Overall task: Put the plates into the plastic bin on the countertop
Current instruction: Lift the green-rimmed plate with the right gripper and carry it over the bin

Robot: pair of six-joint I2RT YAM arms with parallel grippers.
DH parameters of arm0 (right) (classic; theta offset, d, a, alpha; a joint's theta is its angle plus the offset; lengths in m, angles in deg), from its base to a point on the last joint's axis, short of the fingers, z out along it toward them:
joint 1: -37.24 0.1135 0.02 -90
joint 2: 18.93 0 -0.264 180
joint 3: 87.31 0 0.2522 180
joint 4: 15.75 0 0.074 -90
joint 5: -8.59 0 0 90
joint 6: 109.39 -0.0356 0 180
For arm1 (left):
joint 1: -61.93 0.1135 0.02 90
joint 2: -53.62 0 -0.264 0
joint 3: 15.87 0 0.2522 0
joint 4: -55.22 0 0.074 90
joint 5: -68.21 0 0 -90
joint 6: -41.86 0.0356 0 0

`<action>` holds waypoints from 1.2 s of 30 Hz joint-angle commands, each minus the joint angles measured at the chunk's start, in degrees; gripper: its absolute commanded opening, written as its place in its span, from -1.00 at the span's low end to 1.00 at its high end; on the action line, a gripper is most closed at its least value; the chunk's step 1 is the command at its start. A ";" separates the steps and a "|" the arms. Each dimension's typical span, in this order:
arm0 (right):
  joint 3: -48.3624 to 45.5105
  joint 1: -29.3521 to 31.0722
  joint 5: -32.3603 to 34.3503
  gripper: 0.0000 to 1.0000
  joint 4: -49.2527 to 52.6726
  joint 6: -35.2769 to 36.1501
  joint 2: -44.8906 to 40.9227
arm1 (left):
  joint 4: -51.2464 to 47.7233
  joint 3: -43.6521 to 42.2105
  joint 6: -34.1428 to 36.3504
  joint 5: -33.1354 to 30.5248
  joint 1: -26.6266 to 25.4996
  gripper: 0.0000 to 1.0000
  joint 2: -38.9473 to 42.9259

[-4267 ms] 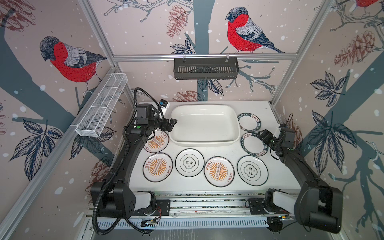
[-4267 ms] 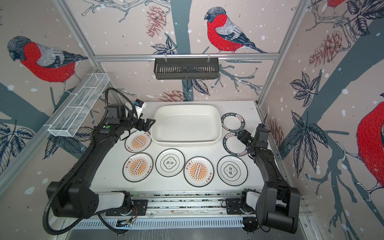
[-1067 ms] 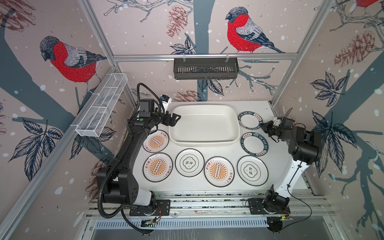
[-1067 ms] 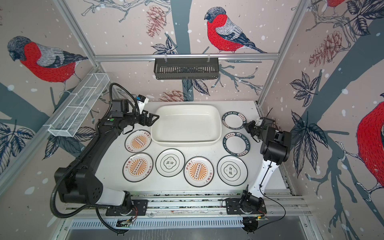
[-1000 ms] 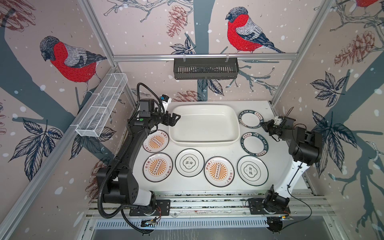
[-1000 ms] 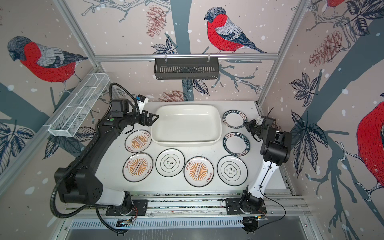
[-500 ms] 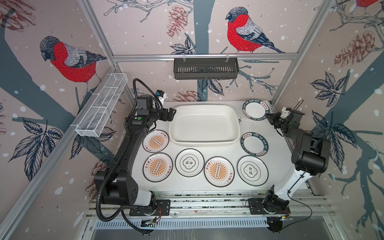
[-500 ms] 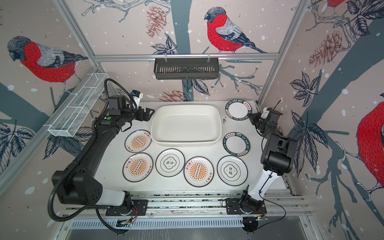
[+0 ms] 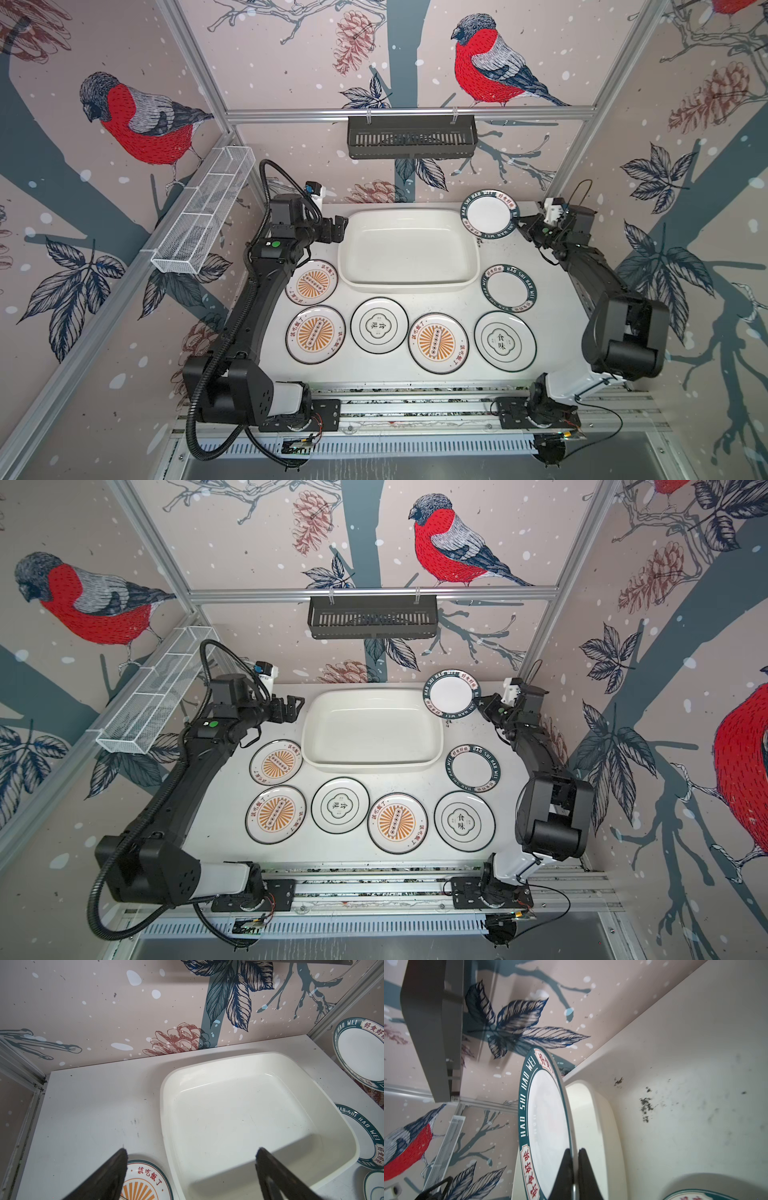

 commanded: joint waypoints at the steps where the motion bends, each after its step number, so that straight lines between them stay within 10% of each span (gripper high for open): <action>1: 0.29 4.45 2.35 -0.98 2.40 2.58 -1.78 | 1.63 -0.08 -0.44 -2.63 -0.08 0.89 0.69; 21: 10.40 35.77 13.42 -0.98 -9.08 -4.56 17.14 | 1.88 0.36 -0.21 7.09 -0.05 0.90 2.92; 36: 22.99 41.84 11.73 -0.97 -13.70 -10.11 36.01 | 2.07 0.70 -0.01 17.19 -0.14 0.91 2.35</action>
